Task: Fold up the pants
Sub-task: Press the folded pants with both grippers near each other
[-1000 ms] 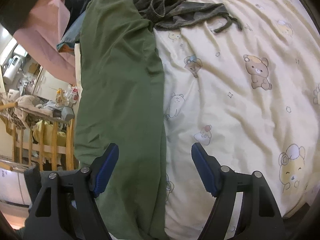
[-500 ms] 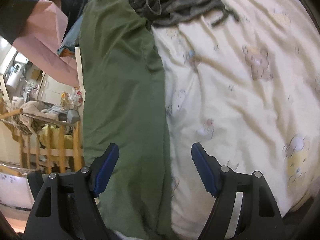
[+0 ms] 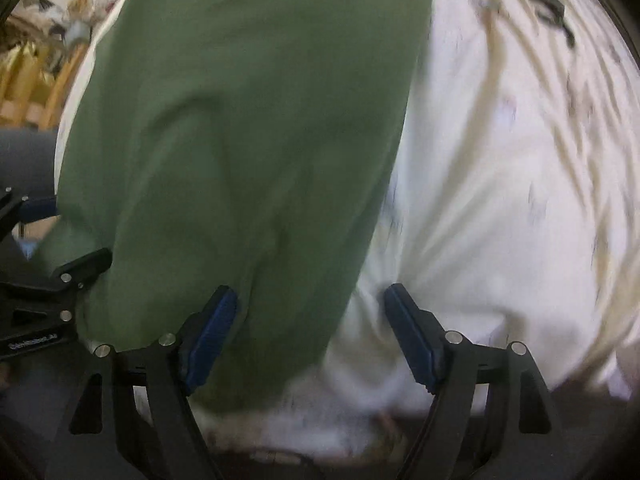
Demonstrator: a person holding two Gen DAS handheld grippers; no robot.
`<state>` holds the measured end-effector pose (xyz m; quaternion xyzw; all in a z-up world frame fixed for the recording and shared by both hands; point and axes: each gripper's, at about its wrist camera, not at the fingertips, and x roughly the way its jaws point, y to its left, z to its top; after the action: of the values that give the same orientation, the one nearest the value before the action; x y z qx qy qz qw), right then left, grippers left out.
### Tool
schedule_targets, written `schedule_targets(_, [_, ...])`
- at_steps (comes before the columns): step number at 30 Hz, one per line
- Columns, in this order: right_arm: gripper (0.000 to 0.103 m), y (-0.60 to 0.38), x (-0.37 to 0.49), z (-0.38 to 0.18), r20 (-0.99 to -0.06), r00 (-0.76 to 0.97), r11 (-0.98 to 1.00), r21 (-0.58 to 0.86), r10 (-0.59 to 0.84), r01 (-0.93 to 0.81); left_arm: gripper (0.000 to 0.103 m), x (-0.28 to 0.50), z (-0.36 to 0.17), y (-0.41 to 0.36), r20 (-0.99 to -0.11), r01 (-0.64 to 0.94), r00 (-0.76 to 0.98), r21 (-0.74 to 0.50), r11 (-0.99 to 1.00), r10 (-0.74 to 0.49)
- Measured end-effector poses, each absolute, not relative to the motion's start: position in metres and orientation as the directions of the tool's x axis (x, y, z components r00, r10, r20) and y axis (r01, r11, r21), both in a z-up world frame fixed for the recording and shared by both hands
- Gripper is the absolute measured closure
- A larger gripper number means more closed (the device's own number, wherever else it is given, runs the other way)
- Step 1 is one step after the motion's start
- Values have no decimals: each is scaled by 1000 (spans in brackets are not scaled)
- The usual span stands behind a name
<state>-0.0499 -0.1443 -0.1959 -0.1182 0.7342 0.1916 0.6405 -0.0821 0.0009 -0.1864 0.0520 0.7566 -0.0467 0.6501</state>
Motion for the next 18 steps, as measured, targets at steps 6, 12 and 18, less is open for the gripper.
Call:
schedule_targets(6, [27,-146,-76,-199,-959,-284,882,153,23,-445,27,-88,-164,0,-988,204,-146,-83,975,-54])
schedule_targets(12, [25,-156,-10,-125,-954,19,916,281,299,-286,27,-27,-107,33,-978,69,189,-73,995,-85])
schedule_targets(18, [25,-133,34,-156,-965,162,953,163,208,-256,27,17,-140,34,-959,15,284,1,1000,-3])
